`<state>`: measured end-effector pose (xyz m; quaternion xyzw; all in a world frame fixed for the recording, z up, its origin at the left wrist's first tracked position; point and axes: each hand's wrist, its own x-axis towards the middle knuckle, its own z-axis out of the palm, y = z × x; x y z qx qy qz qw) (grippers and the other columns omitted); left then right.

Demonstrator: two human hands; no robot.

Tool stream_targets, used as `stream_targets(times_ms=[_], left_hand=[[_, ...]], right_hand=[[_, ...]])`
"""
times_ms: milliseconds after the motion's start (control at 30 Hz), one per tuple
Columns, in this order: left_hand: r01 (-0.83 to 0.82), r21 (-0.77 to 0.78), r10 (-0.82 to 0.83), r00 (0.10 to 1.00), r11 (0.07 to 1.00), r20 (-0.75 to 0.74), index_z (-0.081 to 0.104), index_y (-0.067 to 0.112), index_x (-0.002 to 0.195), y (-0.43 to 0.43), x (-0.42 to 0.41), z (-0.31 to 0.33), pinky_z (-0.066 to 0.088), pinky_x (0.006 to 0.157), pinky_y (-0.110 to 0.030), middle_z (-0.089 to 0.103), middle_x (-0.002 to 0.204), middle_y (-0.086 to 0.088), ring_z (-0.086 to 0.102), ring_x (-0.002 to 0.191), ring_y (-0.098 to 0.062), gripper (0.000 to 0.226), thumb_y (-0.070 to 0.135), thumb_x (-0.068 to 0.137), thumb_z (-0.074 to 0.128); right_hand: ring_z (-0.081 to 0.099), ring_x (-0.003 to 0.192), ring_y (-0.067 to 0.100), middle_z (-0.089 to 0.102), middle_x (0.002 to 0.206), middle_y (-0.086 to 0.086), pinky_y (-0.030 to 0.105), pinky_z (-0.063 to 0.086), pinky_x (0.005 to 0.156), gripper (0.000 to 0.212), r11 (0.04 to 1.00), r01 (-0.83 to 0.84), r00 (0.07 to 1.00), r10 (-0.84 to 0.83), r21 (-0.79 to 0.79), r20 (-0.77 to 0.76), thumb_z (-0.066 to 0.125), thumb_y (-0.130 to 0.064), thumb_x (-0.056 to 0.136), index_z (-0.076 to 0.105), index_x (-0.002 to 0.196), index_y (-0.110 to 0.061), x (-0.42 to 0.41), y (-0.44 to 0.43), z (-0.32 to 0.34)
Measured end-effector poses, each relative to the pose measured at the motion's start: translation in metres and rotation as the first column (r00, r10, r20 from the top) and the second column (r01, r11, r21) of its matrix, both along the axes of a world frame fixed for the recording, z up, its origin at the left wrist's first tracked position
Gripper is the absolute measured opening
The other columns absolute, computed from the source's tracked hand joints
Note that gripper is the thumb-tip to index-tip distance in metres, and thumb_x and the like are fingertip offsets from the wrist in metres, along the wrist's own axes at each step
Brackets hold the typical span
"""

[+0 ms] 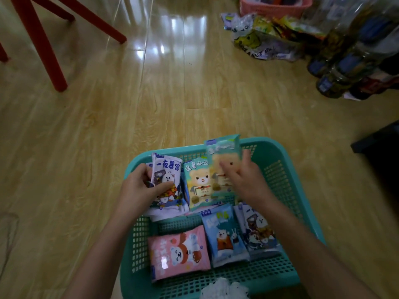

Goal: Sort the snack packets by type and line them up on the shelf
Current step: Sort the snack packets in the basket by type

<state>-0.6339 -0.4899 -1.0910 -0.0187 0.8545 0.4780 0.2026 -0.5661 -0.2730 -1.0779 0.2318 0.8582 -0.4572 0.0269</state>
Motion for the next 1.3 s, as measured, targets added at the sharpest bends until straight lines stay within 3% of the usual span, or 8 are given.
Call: stream_targets(times_ms=[233,500,667,767,867,967,1100,1300], left_hand=[[-0.055,0.369,-0.021,0.980,0.928,0.200,0.056,0.022,0.111,0.008,0.040,0.020,0.056,0.080,-0.039,0.075,0.097,-0.001,0.072,0.087,-0.020,0.058,0.019,0.058,0.079],[-0.014,0.381,-0.108,0.948,0.924,0.299,0.045,0.023,0.134,0.018,0.058,0.019,0.045,0.103,-0.044,0.057,0.134,0.001,0.056,0.121,-0.018,0.100,0.055,0.049,0.086],[-0.027,0.361,-0.111,0.927,0.932,0.358,0.023,0.029,0.148,0.032,0.073,0.024,0.035,0.110,-0.034,0.035,0.149,0.013,0.039,0.135,-0.009,0.094,0.043,0.068,0.071],[0.015,0.389,-0.169,0.916,0.921,0.365,0.038,0.038,0.135,0.049,0.087,0.024,0.044,0.089,-0.011,0.049,0.134,0.022,0.055,0.113,0.007,0.055,0.032,0.085,0.061],[0.069,0.347,-0.225,0.873,0.935,0.433,0.030,0.048,0.130,0.070,0.102,0.015,0.043,0.094,-0.020,0.035,0.124,0.038,0.050,0.116,0.005,0.042,0.034,0.095,0.048],[0.159,0.346,-0.320,0.816,0.925,0.482,0.027,0.036,0.141,0.092,0.115,-0.007,0.035,0.109,-0.040,0.038,0.144,0.015,0.042,0.130,-0.015,0.047,0.040,0.097,0.041],[0.268,0.339,-0.404,0.800,0.902,0.443,0.042,0.025,0.105,0.119,0.125,-0.021,0.048,0.092,-0.037,0.053,0.110,-0.003,0.055,0.103,-0.025,0.010,0.024,0.097,0.048],[0.425,0.041,-0.419,0.864,0.904,0.278,0.042,0.016,0.098,0.144,0.127,-0.039,0.048,0.083,-0.029,0.057,0.110,-0.009,0.057,0.101,-0.022,0.019,0.026,0.092,0.057]], right_hand=[[0.062,0.087,0.017,0.062,0.107,0.005,0.031,0.052,0.067,0.020,0.963,0.136,0.960,-0.070,-0.232,0.270,0.052,-0.028,0.094,0.046,0.109,-0.017,0.020,0.057,-0.029],[0.057,0.090,0.018,0.061,0.106,0.006,0.031,0.046,0.073,0.035,0.990,0.127,0.923,-0.095,-0.063,0.372,0.058,-0.032,0.090,0.052,0.114,-0.008,0.011,0.060,-0.059],[0.048,0.084,0.021,0.057,0.102,0.011,0.029,0.035,0.068,0.047,0.948,0.021,0.894,-0.159,0.317,0.418,0.060,-0.042,0.087,0.051,0.109,-0.002,0.007,0.053,-0.061],[0.054,0.103,0.028,0.055,0.116,0.014,0.035,0.043,0.079,0.055,0.931,0.034,0.907,-0.182,0.363,0.380,0.065,-0.040,0.083,0.047,0.118,-0.002,0.008,0.054,-0.059],[0.053,0.108,0.024,0.053,0.121,0.009,0.034,0.044,0.086,0.048,0.925,-0.024,0.925,-0.123,0.380,0.360,0.063,-0.036,0.085,0.047,0.121,-0.008,0.011,0.059,-0.046],[0.055,0.101,0.018,0.056,0.116,0.000,0.035,0.049,0.082,0.036,0.911,-0.062,0.940,-0.083,0.408,0.330,0.055,-0.041,0.089,0.053,0.117,-0.018,0.021,0.066,-0.026],[0.058,0.092,0.013,0.059,0.110,-0.006,0.035,0.052,0.076,0.024,0.901,-0.090,0.955,-0.042,0.424,0.293,0.054,-0.038,0.091,0.057,0.109,-0.023,0.036,0.076,-0.003],[0.061,0.086,0.013,0.064,0.100,-0.008,0.036,0.055,0.075,0.017,0.914,-0.056,0.966,-0.052,0.401,0.253,0.052,-0.033,0.093,0.060,0.105,-0.024,0.046,0.087,0.022]])
